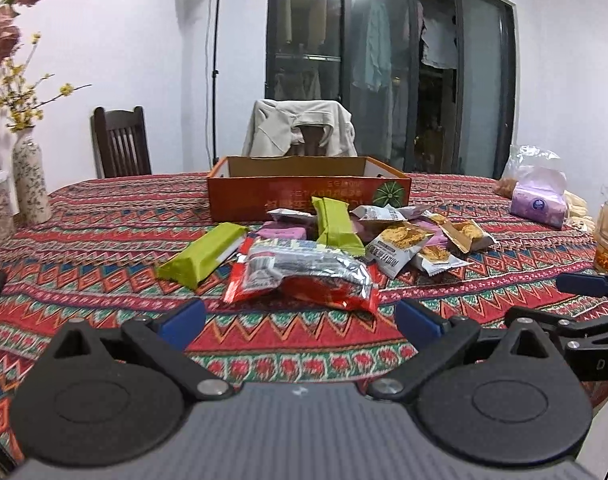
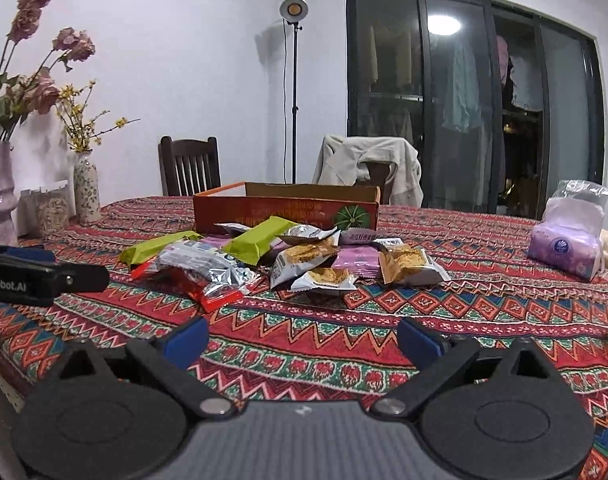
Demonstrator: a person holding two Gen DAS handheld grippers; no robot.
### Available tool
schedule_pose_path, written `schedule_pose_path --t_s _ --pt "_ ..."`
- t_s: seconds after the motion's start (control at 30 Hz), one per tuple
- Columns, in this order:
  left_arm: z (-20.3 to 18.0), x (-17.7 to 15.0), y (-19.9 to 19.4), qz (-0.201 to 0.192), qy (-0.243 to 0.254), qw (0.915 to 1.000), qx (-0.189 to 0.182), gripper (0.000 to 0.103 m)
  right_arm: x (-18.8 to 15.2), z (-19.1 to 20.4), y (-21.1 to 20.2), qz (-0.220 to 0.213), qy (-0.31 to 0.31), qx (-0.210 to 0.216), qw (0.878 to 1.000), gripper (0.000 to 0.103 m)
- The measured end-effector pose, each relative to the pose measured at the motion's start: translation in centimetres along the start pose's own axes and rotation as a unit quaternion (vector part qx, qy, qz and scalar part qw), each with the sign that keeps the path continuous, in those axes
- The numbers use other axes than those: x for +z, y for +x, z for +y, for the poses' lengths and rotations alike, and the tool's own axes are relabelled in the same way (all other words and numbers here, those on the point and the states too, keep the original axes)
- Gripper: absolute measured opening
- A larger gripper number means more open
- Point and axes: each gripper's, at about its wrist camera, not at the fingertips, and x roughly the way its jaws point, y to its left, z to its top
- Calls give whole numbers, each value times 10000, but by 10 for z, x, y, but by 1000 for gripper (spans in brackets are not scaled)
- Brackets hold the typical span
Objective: Organize snacks
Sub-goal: 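Grasp a white packet with the left tool while the right tool grasps another white packet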
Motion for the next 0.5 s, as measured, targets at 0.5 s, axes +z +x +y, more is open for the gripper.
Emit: schedule_pose_path --t_s 0.5 --pt "29 82 106 -141 288 9990 -303 95 66 -19 106 414 118 6 9991 86"
